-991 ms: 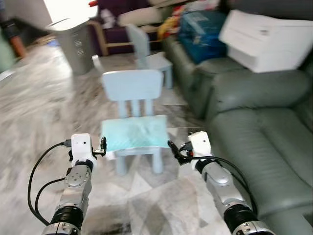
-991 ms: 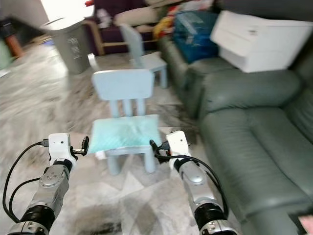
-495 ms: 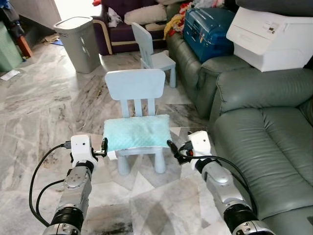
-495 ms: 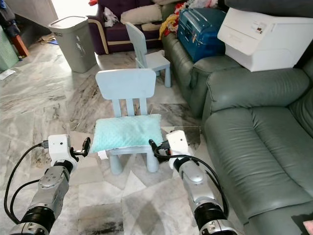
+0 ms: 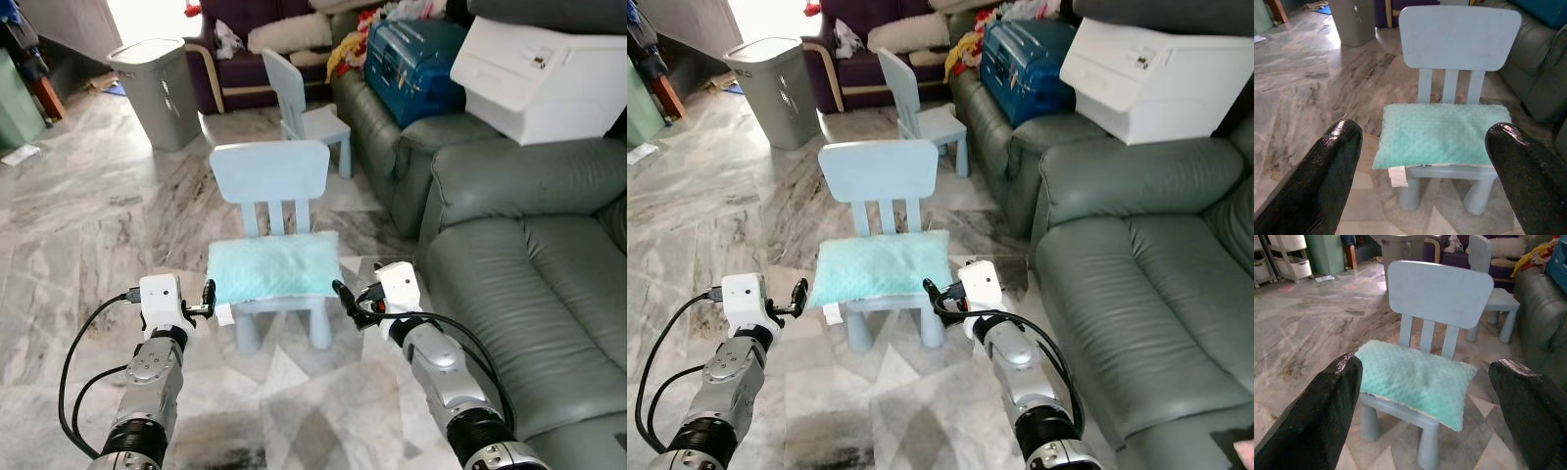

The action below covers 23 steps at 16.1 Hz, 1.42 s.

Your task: Move the pillow to the sofa

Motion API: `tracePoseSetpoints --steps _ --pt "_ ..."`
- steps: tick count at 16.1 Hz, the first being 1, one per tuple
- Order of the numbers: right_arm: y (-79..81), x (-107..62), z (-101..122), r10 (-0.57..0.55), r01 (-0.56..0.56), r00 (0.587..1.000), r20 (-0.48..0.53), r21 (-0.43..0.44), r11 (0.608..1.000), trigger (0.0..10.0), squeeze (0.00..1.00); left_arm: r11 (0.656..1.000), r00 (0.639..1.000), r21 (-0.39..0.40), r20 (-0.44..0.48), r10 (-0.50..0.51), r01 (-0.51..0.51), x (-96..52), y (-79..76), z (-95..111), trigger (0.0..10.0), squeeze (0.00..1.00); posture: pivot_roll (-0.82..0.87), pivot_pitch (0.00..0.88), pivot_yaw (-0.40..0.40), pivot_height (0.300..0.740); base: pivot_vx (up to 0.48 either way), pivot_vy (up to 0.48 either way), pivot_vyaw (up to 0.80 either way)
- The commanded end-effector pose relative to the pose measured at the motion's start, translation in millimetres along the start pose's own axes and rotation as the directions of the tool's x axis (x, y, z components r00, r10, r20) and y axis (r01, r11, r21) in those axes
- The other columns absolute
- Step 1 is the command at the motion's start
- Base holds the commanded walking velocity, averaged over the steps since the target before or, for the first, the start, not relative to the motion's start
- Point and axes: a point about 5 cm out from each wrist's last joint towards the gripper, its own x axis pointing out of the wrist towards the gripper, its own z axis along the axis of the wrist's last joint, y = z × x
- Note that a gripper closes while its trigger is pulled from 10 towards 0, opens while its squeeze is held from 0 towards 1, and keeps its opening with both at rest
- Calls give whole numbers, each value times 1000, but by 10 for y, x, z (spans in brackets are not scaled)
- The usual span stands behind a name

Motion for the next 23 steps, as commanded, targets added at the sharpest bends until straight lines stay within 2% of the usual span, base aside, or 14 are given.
tracePoseSetpoints --steps 1,12,23 --pt "16 16 50 7 -7 1000 25 -7 1000 10000 0 1000 1000 -5 19 7 -7 4 31 46 10000 0 -91 0 23 740 292 0 0" --pt "2 21 52 11 -11 1000 20 -13 1000 10000 0 1000 1000 -11 19 -3 3 4 12 44 10000 0 -93 0 21 740 298 44 0" --pt "4 29 53 14 -14 1000 18 -16 1000 10000 0 1000 1000 -16 16 -4 5 7 13 43 10000 0 -91 0 21 740 292 305 0"
